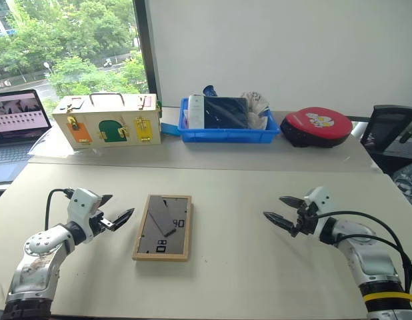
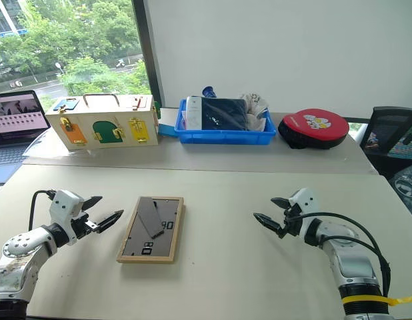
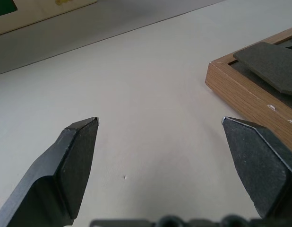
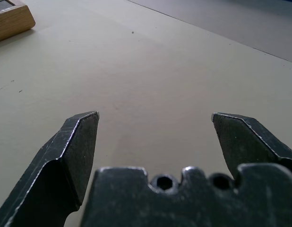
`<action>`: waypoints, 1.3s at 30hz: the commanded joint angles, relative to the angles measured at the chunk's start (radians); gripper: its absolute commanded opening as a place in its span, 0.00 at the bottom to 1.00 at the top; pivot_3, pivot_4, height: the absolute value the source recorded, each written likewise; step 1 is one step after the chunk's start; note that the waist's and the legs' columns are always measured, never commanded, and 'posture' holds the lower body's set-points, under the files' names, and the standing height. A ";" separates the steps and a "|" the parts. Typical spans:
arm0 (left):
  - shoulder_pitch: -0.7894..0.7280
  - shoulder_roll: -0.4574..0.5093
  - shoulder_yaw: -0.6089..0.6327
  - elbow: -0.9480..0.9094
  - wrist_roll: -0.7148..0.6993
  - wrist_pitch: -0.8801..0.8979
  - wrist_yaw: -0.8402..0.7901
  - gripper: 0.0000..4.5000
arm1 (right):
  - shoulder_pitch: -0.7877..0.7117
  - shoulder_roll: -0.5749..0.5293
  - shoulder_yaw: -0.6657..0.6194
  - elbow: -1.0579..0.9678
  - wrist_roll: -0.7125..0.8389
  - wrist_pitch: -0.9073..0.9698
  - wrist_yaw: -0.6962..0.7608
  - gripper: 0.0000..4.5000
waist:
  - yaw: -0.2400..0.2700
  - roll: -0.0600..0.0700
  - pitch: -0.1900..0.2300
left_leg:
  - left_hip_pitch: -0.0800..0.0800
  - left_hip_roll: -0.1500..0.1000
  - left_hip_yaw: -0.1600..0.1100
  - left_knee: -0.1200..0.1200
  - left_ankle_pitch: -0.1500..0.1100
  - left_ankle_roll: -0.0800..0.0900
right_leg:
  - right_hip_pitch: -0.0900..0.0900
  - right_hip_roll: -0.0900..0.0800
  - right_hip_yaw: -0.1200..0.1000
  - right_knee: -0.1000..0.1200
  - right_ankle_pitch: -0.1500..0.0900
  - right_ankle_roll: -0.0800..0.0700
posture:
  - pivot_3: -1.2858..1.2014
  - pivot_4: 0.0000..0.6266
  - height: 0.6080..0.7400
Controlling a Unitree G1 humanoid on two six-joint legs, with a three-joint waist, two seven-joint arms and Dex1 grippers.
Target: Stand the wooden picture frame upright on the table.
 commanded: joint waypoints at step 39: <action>0.025 -0.064 -0.296 -0.174 -0.018 0.085 -0.229 0.00 | -0.248 0.095 0.502 -0.249 -0.216 0.290 0.112 0.00 | 0.015 0.002 0.001 | 0.000 0.000 -0.002 0.002 0.000 0.000 | 0.000 0.000 -0.002 0.004 -0.002 -0.001 | 0.52 0.24 0.89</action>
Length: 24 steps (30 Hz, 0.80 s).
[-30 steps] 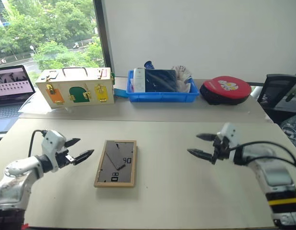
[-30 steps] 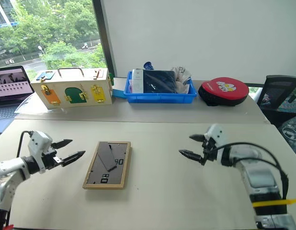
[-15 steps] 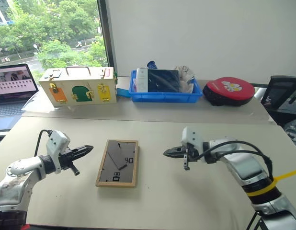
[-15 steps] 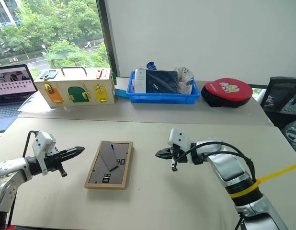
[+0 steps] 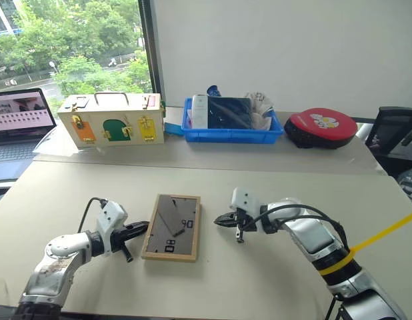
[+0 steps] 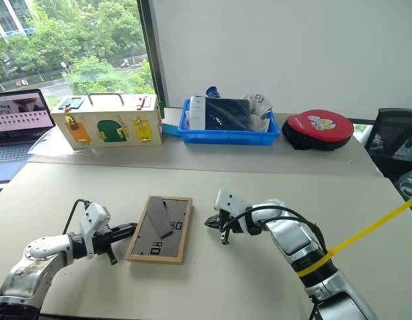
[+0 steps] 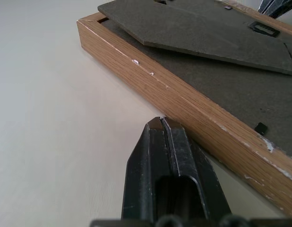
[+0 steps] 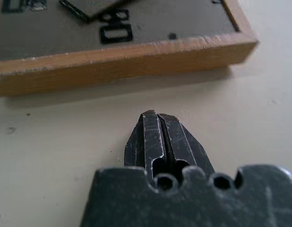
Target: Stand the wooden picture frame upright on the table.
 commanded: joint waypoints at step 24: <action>-0.161 -0.133 -0.352 0.077 0.103 -0.026 -0.134 0.00 | 0.248 -0.234 -0.196 -0.229 0.080 0.204 -0.045 0.00 | 0.041 0.010 -0.012 | 0.003 -0.003 -0.003 0.007 0.000 0.001 | 0.009 -0.001 0.001 -0.001 -0.003 0.006 | 0.52 0.24 0.89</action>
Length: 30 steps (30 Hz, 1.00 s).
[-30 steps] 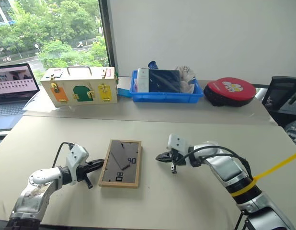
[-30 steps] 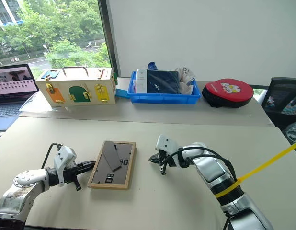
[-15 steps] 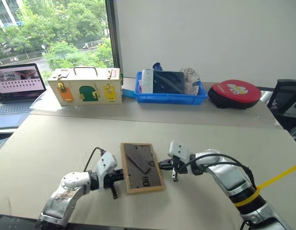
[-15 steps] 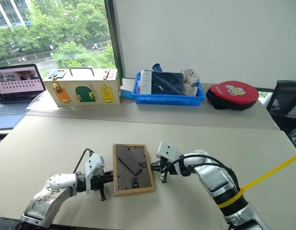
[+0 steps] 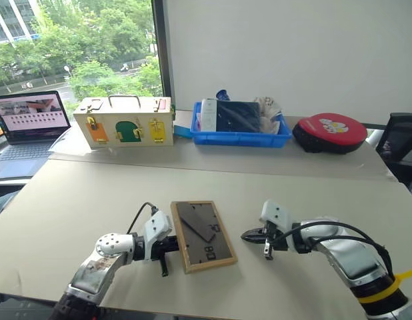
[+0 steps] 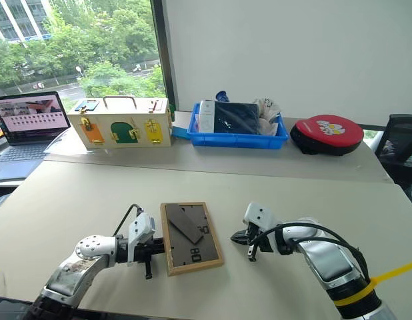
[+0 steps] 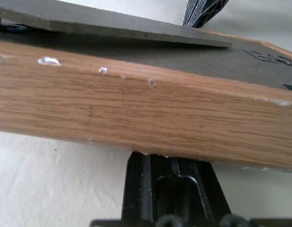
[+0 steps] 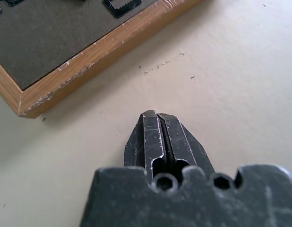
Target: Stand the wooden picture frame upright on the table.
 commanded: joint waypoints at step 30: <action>0.030 0.182 0.188 -0.042 -0.061 0.094 -0.031 0.00 | -0.087 0.078 0.085 0.079 0.006 -0.032 0.032 0.00 | -0.067 -0.001 0.000 | 0.003 0.000 -0.004 -0.002 -0.003 0.004 | 0.007 0.002 -0.001 -0.003 -0.003 -0.001 | 0.52 0.24 0.89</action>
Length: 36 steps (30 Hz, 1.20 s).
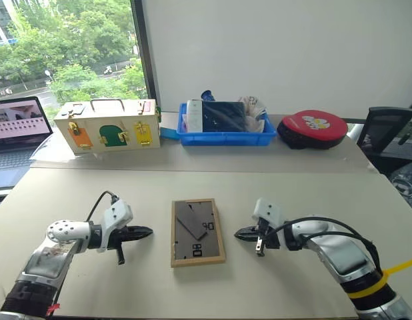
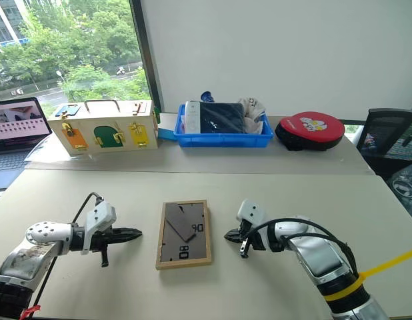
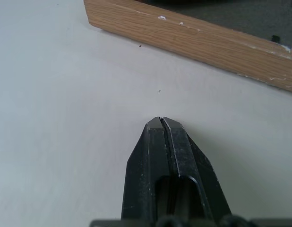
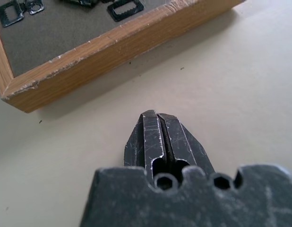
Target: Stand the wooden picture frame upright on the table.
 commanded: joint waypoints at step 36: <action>-0.034 0.001 0.385 -0.144 -0.490 0.674 0.199 0.00 | -0.010 -0.107 -0.188 -0.007 0.147 -0.032 0.124 0.00 | 0.015 -0.007 0.006 | -0.003 -0.001 0.000 -0.002 0.000 0.000 | -0.003 -0.001 -0.001 -0.002 -0.002 0.001 | 0.52 0.24 0.89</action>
